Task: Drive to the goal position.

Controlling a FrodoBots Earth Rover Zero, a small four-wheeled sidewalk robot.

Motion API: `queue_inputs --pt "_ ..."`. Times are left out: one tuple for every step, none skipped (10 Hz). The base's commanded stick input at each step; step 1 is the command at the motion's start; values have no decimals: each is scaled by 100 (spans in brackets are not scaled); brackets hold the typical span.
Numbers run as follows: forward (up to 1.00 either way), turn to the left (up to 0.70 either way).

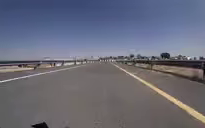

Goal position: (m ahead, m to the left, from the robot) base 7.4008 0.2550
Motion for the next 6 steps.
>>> queue_inputs --pt "100 0" --pt "100 0" --pt "100 0" --pt "100 0" --pt "100 0" --pt "100 0"
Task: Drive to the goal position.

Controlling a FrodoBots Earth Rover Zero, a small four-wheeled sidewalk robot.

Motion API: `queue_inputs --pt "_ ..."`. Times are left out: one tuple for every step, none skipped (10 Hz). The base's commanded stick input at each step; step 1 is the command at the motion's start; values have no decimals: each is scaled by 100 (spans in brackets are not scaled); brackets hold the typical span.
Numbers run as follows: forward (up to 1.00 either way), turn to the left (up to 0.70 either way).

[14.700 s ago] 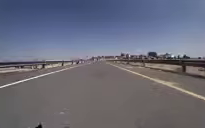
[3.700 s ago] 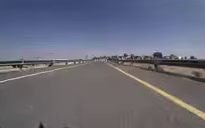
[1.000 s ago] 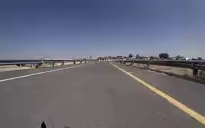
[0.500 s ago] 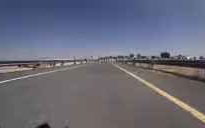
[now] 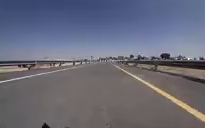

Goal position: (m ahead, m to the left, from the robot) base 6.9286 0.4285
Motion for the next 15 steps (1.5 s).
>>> queue_inputs --pt "100 0" --pt "100 0" --pt "100 0" --pt "100 0" --pt "100 0" --pt "100 0" --pt "100 0" --pt "100 0" --pt "100 0" --pt "100 0" --pt "100 0" --pt "100 0" --pt "100 0" --pt "100 0" --pt "100 0"
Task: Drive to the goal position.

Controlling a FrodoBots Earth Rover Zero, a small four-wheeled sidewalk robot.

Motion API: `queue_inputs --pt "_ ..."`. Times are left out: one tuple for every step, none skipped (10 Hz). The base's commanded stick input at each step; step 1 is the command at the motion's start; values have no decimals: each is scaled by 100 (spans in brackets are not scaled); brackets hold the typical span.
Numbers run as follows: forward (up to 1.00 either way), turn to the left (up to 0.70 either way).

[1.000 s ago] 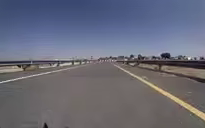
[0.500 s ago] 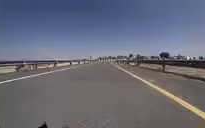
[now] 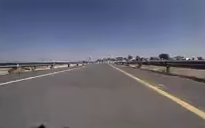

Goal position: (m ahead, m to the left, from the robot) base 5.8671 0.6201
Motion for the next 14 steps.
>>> queue_inputs --pt "100 0" --pt "100 0" --pt "100 0" --pt "100 0" --pt "100 0" --pt "100 0" --pt "100 0" --pt "100 0" --pt "100 0" --pt "100 0" --pt "100 0" --pt "100 0" --pt "100 0" --pt "100 0"
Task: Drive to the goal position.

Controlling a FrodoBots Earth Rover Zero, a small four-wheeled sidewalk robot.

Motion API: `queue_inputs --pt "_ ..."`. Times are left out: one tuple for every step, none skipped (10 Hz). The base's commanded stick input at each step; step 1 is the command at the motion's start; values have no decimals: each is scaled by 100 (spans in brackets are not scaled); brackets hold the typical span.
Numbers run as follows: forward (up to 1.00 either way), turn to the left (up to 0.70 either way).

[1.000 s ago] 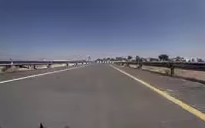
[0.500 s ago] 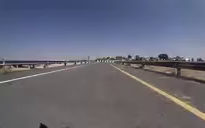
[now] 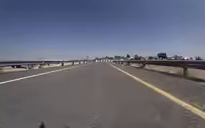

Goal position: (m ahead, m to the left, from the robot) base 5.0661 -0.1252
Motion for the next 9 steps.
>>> queue_inputs --pt "100 0" --pt "100 0" --pt "100 0" --pt "100 0" --pt "100 0" --pt "100 0" --pt "100 0" --pt "100 0" --pt "100 0"
